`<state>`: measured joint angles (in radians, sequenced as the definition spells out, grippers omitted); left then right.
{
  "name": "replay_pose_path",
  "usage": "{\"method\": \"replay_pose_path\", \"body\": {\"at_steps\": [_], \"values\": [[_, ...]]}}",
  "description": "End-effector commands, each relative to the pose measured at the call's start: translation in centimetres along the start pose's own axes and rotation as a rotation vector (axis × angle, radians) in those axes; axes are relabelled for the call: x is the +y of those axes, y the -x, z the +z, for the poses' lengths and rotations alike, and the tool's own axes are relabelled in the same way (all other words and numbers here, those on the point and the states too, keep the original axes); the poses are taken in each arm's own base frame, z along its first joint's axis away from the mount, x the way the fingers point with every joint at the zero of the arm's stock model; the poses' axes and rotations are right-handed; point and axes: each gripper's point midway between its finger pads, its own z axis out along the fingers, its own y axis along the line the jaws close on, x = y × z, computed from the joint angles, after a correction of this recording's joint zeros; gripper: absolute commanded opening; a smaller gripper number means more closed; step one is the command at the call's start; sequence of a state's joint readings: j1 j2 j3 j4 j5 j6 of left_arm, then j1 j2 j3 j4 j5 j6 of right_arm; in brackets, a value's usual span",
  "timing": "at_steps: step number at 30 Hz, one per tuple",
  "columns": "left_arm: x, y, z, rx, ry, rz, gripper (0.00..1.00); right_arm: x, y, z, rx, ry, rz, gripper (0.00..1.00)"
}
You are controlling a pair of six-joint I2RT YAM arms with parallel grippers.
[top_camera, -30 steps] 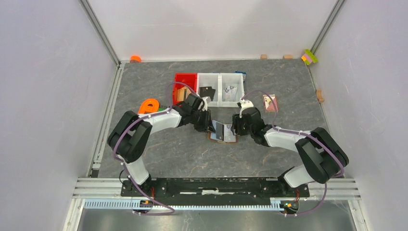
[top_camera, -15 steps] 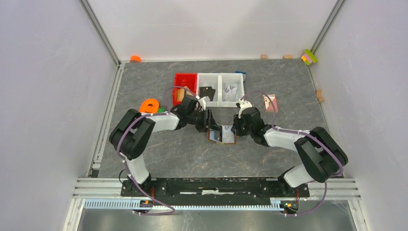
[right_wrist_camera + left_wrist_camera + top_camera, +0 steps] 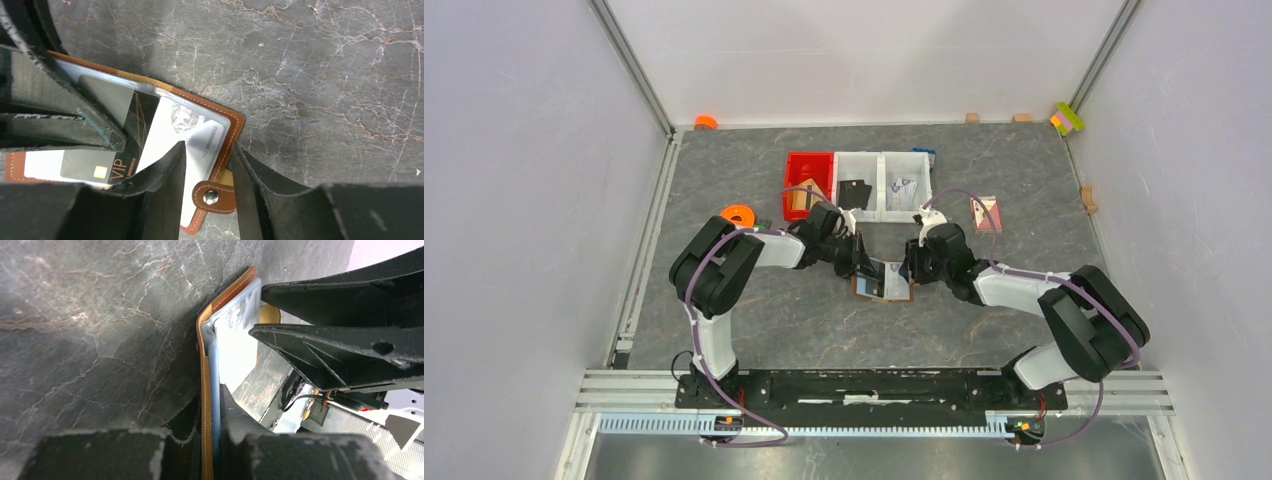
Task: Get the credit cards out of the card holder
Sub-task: Remove the credit card from the card holder.
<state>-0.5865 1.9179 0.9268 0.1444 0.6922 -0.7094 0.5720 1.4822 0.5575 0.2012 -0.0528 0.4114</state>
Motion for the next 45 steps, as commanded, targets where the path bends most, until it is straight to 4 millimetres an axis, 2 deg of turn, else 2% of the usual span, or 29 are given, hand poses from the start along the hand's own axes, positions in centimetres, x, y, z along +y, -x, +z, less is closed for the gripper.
{"method": "replay_pose_path", "body": {"at_steps": [1,4,6,10,12,14,21,26,30,34,45], "values": [[-3.3,1.3,-1.2,-0.048,-0.11,0.051,0.03,0.0,2.3,-1.5,-0.104,-0.012,-0.013,0.45],[-4.3,1.6,-2.1,-0.083,-0.153,0.063,0.02,-0.1,3.6,-2.9,-0.181,-0.018,-0.024,0.45],[-4.8,1.8,-2.5,-0.103,-0.179,0.065,0.02,0.6,4.4,-3.8,-0.234,0.022,-0.034,0.44],[-5.7,2.1,-3.1,-0.126,-0.249,0.059,0.02,4.2,5.2,-5.0,-0.296,0.225,-0.074,0.43],[-6.2,2.1,-3.3,-0.129,-0.273,0.058,0.02,6.4,5.2,-5.6,-0.308,0.356,-0.092,0.43],[-6.6,2.0,-3.5,-0.131,-0.299,0.061,0.02,7.8,4.8,-5.7,-0.284,0.439,-0.09,0.43],[-8.5,2.1,-4.7,-0.161,-0.39,0.087,0.02,7.5,3.8,-4.5,-0.208,0.453,-0.028,0.43],[-9.4,2.0,-5.3,-0.172,-0.442,0.096,0.02,7.2,3.9,-5.1,-0.219,0.527,0.067,0.45],[-10.4,2.0,-5.8,-0.174,-0.511,0.102,0.02,8.0,4.0,-5.8,-0.224,0.602,0.09,0.45],[-10.9,1.9,-6.0,-0.172,-0.55,0.104,0.02,8.6,4.2,-6.6,-0.236,0.657,0.11,0.39],[-10.7,1.9,-5.8,-0.166,-0.54,0.099,0.04,10.0,4.7,-8.2,-0.26,0.766,0.126,0.22]]}}
